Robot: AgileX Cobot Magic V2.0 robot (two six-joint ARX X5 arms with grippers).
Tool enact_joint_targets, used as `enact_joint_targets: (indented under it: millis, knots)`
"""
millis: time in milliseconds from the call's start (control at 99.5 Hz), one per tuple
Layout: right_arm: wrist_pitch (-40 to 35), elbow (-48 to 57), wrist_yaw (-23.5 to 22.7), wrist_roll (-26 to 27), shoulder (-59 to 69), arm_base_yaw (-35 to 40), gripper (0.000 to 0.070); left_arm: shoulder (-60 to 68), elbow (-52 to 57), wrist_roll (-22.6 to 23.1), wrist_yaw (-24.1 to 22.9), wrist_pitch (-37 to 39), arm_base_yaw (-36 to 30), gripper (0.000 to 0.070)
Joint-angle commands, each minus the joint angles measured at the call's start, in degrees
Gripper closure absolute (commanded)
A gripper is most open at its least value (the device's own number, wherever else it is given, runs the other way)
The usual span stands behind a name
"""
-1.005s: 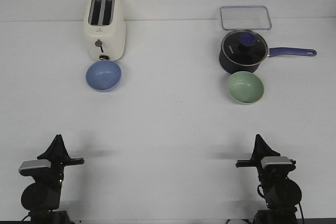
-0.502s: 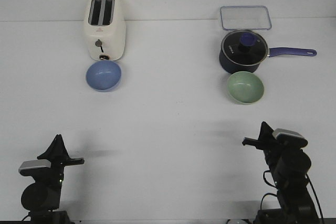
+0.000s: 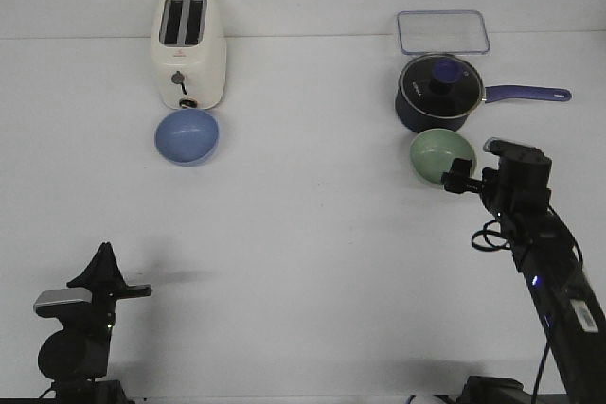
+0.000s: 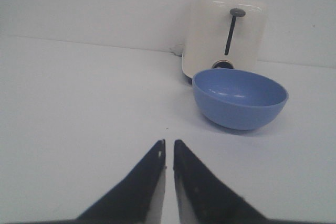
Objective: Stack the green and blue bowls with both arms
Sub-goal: 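Reach the right gripper forward and grasp the rim of the pale green bowl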
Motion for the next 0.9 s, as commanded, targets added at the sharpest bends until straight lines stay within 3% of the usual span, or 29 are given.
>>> enact_joint_targets:
  millis: [0, 251, 352, 442, 543, 583, 894]
  knots:
    - [0.5, 2.9, -0.5, -2.1, 5.2, -1.0, 0.0152, -0.1, -1.2, 0.9, 0.2, 0.6, 0.1, 0.0685]
    - [0.0, 10.3, -3.0, -2.6, 19.3, -3.4, 0.0154, -0.1, -1.2, 0.9, 0.2, 0.6, 0.1, 0.0685]
    - [0.1, 11.7, -3.8, -2.7, 22.8, -3.4, 0.0197, -0.1, -1.2, 0.9, 0.2, 0.6, 0.1, 0.0685]
    - [0.1, 12.5, -5.9, -3.0, 24.9, -3.4, 0.0358, -0.1, -1.2, 0.9, 0.2, 0.6, 0.1, 0.0685]
    - [0.5, 12.6, -6.2, -3.1, 25.6, -3.4, 0.0631, -0.1, -1.2, 0.9, 0.2, 0.6, 0.1, 0.0685]
    - [0.5, 12.7, -6.2, -3.3, 25.6, -3.4, 0.07, -0.1, -1.2, 0.9, 0.2, 0.6, 0.1, 0.0685]
    - [-1.9, 14.3, -10.0, -4.3, 17.7, -3.8, 0.07, -0.1, -1.2, 0.9, 0.2, 0.6, 0.1, 0.0685]
